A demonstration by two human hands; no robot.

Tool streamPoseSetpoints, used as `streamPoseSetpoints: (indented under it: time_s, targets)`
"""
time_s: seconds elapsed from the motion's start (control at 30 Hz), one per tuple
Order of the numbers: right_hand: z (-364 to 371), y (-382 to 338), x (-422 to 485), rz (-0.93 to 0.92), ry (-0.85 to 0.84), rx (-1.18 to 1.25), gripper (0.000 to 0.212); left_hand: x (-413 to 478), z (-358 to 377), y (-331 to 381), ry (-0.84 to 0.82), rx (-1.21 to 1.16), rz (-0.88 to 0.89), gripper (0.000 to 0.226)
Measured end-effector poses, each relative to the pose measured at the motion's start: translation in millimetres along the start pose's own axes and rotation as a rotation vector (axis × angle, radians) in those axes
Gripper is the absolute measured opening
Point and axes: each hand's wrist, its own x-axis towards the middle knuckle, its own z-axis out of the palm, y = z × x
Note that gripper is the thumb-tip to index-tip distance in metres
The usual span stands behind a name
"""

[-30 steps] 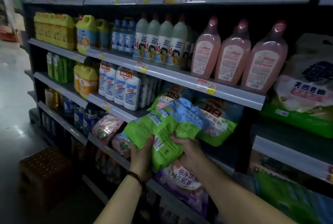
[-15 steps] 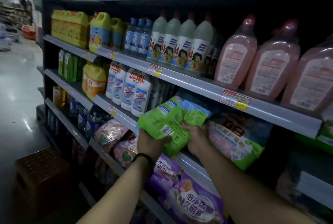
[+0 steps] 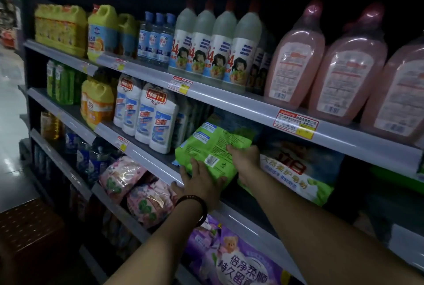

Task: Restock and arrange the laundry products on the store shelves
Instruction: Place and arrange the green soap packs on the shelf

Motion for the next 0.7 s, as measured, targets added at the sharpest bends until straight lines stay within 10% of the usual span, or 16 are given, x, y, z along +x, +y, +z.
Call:
streamPoseSetpoints:
  time_s: [0.13, 0.7]
  targets:
    - [17, 19, -45, -0.134, 0.248, -0.256, 0.072, -3, -1, 0, -0.022, 0.099, -0.004, 0.085]
    - [-56, 6, -98, -0.411, -0.297, -0.740, 0.044, -12, 9, -6, 0.014, 0.134, -0.105, 0.052]
